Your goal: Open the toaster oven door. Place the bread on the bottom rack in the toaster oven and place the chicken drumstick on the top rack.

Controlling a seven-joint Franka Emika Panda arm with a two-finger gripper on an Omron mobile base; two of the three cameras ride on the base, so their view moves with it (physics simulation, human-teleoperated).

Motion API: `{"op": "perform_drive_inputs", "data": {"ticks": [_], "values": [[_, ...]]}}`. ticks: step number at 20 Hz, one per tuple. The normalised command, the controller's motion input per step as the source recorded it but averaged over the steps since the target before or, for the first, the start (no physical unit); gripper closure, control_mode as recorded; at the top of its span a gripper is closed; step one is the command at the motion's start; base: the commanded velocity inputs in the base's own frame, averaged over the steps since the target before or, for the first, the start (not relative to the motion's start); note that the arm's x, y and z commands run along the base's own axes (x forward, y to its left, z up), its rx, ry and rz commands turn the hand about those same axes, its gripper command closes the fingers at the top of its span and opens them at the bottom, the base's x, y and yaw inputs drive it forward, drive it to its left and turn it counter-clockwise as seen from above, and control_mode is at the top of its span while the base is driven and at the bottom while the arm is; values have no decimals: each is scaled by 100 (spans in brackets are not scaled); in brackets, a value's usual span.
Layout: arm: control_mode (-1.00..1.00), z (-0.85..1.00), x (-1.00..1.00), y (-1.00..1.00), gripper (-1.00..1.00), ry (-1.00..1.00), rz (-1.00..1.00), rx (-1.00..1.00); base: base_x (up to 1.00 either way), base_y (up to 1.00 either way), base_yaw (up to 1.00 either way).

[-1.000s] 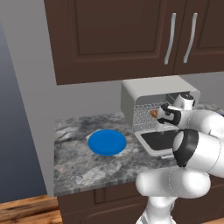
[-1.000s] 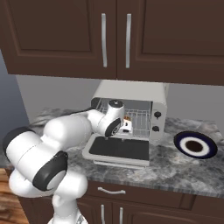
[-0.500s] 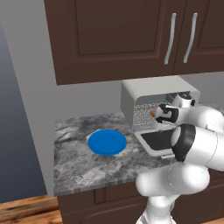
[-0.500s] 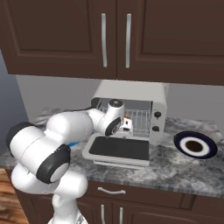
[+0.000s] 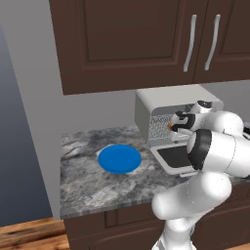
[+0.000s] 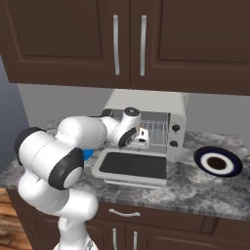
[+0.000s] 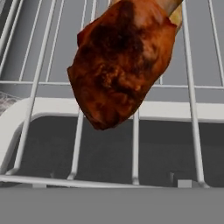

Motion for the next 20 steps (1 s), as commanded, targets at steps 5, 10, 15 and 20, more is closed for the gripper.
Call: {"op": "perform_drive_inputs", "data": {"ticks": [5, 10, 15, 20], "values": [[-100, 0, 33, 0, -100, 0, 0, 8, 0, 0, 0], [-100, 0, 31, 0, -100, 0, 0, 6, 0, 0, 0], [-100, 0, 24, 1, -100, 0, 0, 0, 0, 0, 0], [-100, 0, 22, 0, -100, 0, 0, 0, 0, 0, 0]]}}
